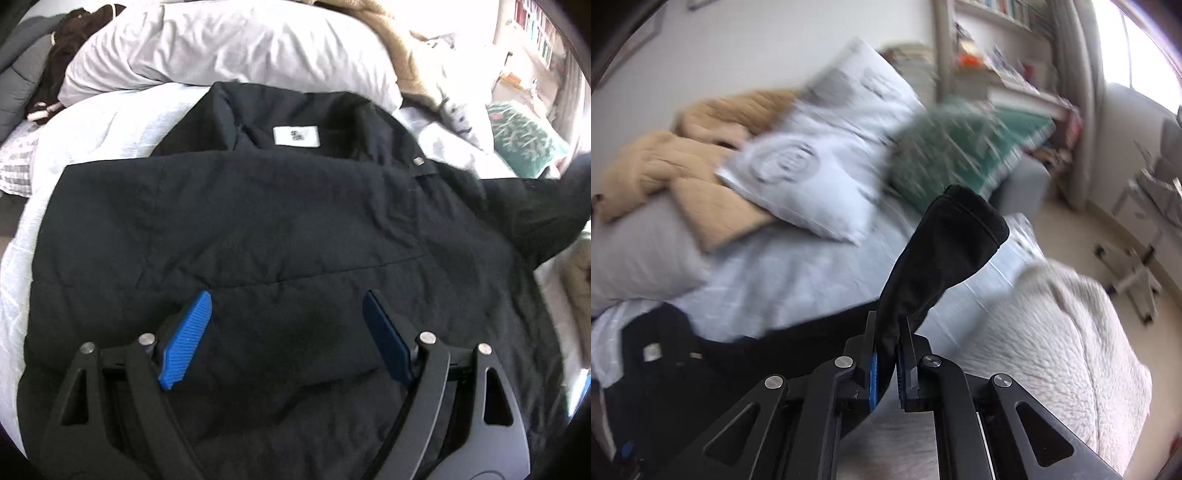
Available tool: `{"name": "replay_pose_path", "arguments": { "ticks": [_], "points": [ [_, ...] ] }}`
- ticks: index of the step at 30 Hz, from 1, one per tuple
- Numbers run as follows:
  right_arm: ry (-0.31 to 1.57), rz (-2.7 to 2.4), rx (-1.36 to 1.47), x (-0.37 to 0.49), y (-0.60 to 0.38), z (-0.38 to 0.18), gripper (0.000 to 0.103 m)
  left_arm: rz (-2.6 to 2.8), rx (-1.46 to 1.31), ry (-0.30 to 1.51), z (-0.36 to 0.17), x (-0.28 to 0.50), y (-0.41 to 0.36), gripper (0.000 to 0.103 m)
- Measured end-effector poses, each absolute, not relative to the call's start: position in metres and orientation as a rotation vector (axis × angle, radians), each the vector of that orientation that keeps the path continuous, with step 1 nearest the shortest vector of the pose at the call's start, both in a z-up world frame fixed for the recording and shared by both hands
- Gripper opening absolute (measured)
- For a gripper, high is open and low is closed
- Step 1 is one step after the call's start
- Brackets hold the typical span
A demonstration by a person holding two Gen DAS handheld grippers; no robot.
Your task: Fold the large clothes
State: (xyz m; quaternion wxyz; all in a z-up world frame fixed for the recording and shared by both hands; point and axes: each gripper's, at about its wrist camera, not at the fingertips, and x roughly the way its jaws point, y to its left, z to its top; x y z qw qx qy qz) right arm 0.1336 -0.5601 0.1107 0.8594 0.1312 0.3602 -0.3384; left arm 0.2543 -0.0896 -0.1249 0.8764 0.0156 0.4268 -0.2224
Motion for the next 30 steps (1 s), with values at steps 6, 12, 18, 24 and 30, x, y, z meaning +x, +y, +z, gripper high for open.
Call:
{"name": "replay_pose_path", "arguments": {
  "ticks": [6, 12, 18, 24, 30],
  "points": [
    [0.637, -0.484, 0.172, 0.159, -0.465, 0.165, 0.007, -0.474, -0.024, 0.927, -0.116, 0.262, -0.071, 0.084],
    [0.649, -0.198, 0.067, 0.197, -0.348, 0.160, 0.007, -0.481, -0.101, 0.930, -0.107, 0.273, -0.047, 0.084],
    [0.782, 0.008, 0.045, 0.247, -0.242, 0.081, 0.008, -0.465, -0.187, 0.926, -0.105, 0.283, -0.024, 0.084],
    [1.020, 0.095, 0.091, 0.291, -0.171, -0.053, 0.013, -0.390, -0.275, 0.910, -0.113, 0.291, -0.003, 0.084],
    [1.034, 0.106, 0.175, 0.284, -0.165, -0.112, 0.040, -0.455, -0.404, 0.928, -0.118, 0.298, 0.008, 0.084]
  ]
}}
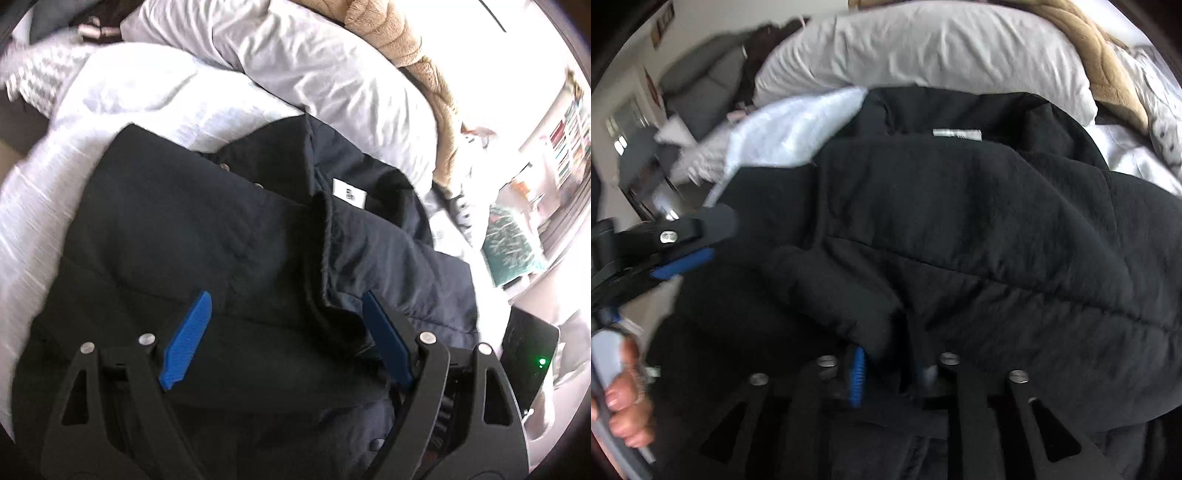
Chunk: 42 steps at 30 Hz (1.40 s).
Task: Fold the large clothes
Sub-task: 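Fold the sleeve and side across the coat body with the right gripper, release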
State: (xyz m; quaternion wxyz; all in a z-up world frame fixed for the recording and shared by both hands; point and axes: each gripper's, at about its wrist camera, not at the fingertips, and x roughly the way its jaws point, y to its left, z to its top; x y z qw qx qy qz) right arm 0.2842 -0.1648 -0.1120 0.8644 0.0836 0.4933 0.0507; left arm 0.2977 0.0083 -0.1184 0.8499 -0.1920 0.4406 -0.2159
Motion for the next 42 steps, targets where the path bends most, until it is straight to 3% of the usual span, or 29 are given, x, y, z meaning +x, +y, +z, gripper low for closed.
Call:
{"name": "replay_pose_path", "arguments": {
  "ticks": [1, 3, 8, 10, 11, 12, 15, 18, 21, 23, 26, 27, 30, 37, 40, 42],
  "points": [
    [1.039, 0.137, 0.217, 0.282, -0.168, -0.109, 0.057, -0.473, -0.427, 0.936, -0.120, 0.298, 0.008, 0.084],
    [1.050, 0.219, 0.297, 0.273, -0.172, -0.098, 0.073, -0.565, -0.548, 0.970, -0.130, 0.302, 0.008, 0.084],
    [1.012, 0.244, 0.228, 0.241, -0.180, -0.070, 0.074, -0.570, -0.544, 1.030, -0.143, 0.301, -0.006, 0.081],
    [1.006, 0.189, 0.184, 0.227, -0.190, -0.065, 0.074, -0.577, -0.486, 1.028, -0.144, 0.298, -0.019, 0.051],
    [1.005, 0.170, 0.175, 0.225, -0.195, -0.064, 0.074, -0.588, -0.455, 1.046, -0.147, 0.297, -0.028, 0.024],
    [1.001, 0.145, 0.169, 0.219, -0.201, -0.064, 0.074, -0.577, -0.434, 1.038, -0.145, 0.295, -0.031, 0.008],
    [0.976, 0.058, 0.168, 0.208, -0.226, -0.061, 0.074, -0.581, -0.443, 0.910, -0.117, 0.277, -0.025, 0.006],
    [0.891, -0.054, 0.172, 0.199, -0.258, -0.048, 0.074, -0.467, -0.277, 0.852, -0.089, 0.268, -0.026, 0.008],
    [0.878, -0.180, 0.237, 0.200, -0.298, -0.048, 0.074, -0.288, -0.023, 0.982, -0.114, 0.279, -0.038, 0.017],
    [0.898, -0.243, 0.294, 0.204, -0.321, -0.056, 0.074, -0.293, -0.092, 1.035, -0.125, 0.287, -0.029, 0.021],
    [0.885, -0.275, 0.345, 0.209, -0.342, -0.059, 0.074, -0.336, -0.260, 0.916, -0.106, 0.289, -0.013, 0.055],
    [0.874, -0.282, 0.346, 0.212, -0.345, -0.059, 0.074, -0.354, -0.269, 0.858, -0.100, 0.285, -0.013, 0.060],
    [0.859, -0.300, 0.345, 0.227, -0.351, -0.064, 0.074, -0.446, -0.255, 0.749, -0.094, 0.276, -0.023, 0.062],
    [0.919, -0.336, 0.285, 0.251, -0.348, -0.104, 0.074, -0.430, -0.052, 0.947, -0.156, 0.288, -0.061, 0.062],
    [0.999, -0.324, 0.213, 0.255, -0.341, -0.127, 0.074, -0.415, -0.048, 0.945, -0.151, 0.288, -0.063, 0.062],
    [1.016, -0.315, 0.159, 0.251, -0.333, -0.119, 0.074, -0.390, -0.029, 0.945, -0.141, 0.283, -0.062, 0.070]
  ]
}}
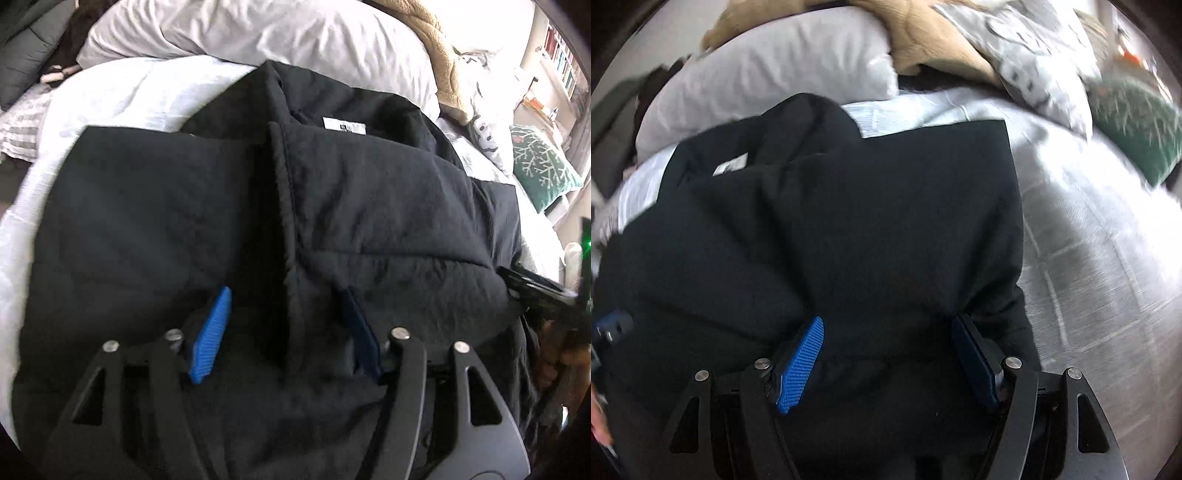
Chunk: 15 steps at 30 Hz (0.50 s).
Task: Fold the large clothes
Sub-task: 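Fold the sleeve and side across the coat body with the right gripper, release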
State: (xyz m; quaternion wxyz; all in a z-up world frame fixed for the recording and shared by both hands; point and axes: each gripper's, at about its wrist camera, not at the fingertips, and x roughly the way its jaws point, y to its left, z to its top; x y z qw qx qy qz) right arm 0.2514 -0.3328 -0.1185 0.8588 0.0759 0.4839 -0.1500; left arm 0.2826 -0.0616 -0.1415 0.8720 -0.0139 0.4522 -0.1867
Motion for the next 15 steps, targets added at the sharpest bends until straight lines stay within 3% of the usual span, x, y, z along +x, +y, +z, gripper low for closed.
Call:
{"name": "replay_pose_path", "arguments": {
  "ticks": [2, 15],
  "points": [
    [1.024, -0.255, 0.175, 0.239, -0.330, -0.099, 0.074, -0.388, 0.000, 0.948, -0.132, 0.276, -0.057, 0.075],
    [1.059, -0.213, 0.186, 0.076, -0.351, -0.013, 0.083, -0.367, 0.186, 0.977, -0.059, 0.178, -0.015, 0.083]
  ]
}}
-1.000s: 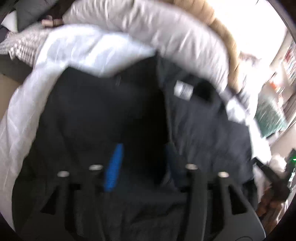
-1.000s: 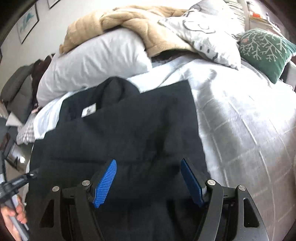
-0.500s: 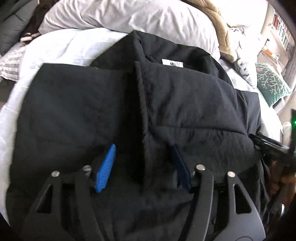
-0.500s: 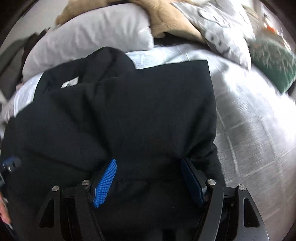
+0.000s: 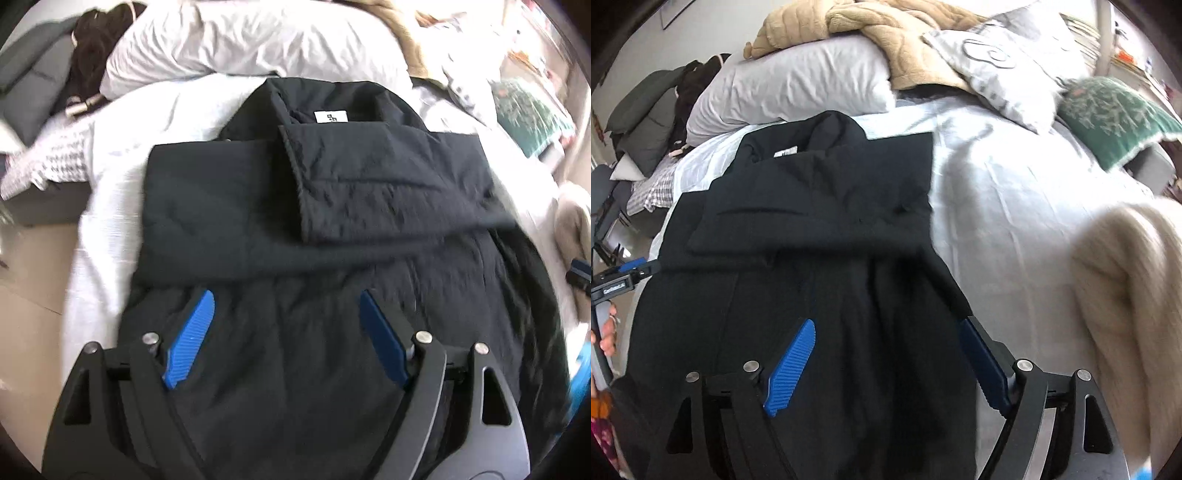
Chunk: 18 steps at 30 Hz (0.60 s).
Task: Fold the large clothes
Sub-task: 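Fold the sleeve and side across the coat body with the right gripper, release, then grasp the coat's hem with the left gripper while the right gripper grasps the hem too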
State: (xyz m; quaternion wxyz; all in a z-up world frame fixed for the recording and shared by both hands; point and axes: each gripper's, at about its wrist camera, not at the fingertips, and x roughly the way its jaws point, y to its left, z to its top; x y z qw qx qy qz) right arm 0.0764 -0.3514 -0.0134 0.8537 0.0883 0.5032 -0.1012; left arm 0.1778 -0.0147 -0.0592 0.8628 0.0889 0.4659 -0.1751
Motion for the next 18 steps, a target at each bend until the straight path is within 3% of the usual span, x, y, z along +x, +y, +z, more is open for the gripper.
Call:
{"name": "replay_pose_path", "arguments": {
  "ticks": [18],
  "points": [
    [1.199, -0.149, 0.368, -0.065, -0.350, -0.027, 0.083, -0.359, 0.130, 1.161, -0.056, 0.078, 0.134, 0.083]
  ]
}}
